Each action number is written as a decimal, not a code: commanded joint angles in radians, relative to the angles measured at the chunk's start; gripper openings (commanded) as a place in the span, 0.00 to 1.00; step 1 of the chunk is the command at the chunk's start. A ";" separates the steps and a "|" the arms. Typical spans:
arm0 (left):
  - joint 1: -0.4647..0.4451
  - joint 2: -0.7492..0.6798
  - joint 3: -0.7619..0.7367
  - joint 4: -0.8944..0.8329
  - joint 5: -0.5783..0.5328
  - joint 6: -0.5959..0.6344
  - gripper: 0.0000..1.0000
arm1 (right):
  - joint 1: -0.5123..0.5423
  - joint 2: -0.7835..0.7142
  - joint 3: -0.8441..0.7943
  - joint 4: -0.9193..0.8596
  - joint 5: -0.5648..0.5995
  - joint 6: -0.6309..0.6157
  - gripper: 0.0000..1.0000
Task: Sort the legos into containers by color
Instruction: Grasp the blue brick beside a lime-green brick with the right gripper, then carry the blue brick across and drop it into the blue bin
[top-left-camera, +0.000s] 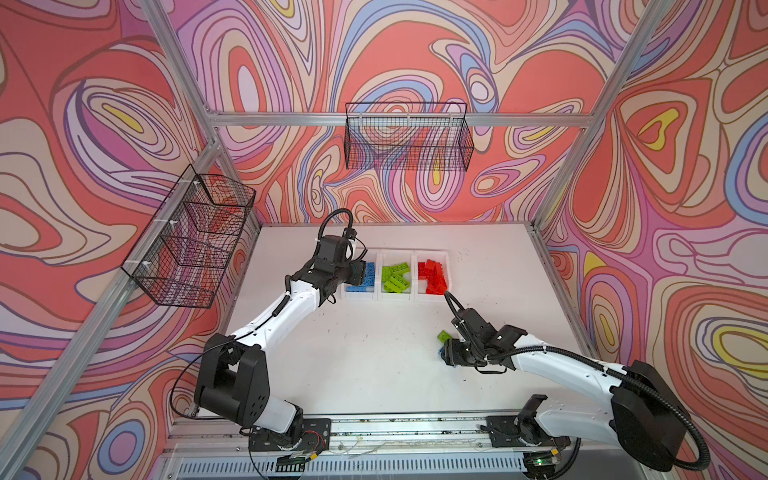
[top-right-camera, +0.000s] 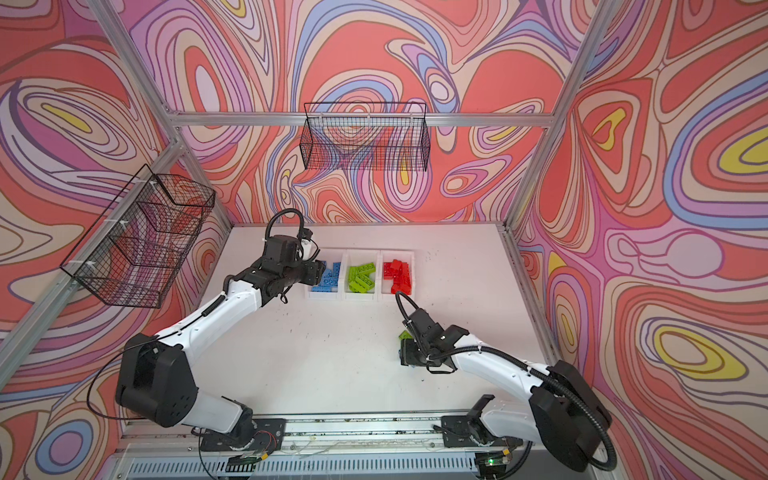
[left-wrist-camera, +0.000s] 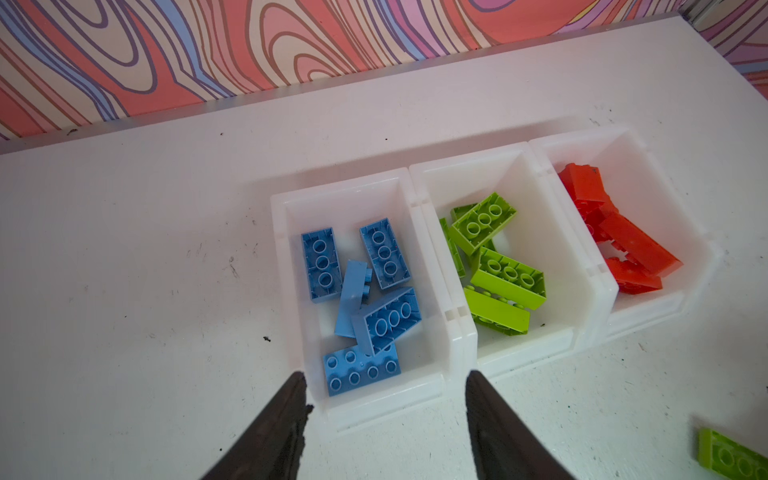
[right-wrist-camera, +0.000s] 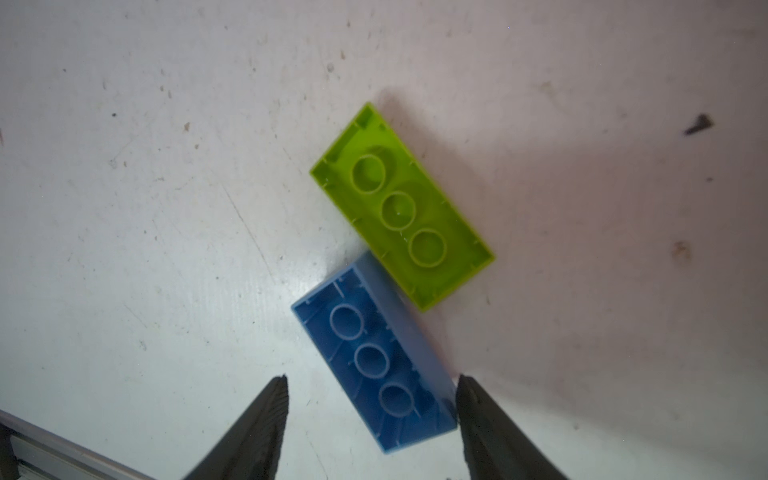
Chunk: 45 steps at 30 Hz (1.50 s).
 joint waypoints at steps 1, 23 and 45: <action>0.005 -0.021 -0.015 0.010 0.011 0.018 0.63 | 0.048 0.015 -0.001 0.035 0.004 0.059 0.67; 0.004 -0.018 -0.021 0.013 0.016 0.015 0.63 | 0.112 0.209 0.109 0.018 0.176 0.113 0.58; 0.004 -0.362 -0.322 0.075 -0.070 -0.120 0.62 | 0.112 0.438 0.649 0.074 0.222 -0.271 0.20</action>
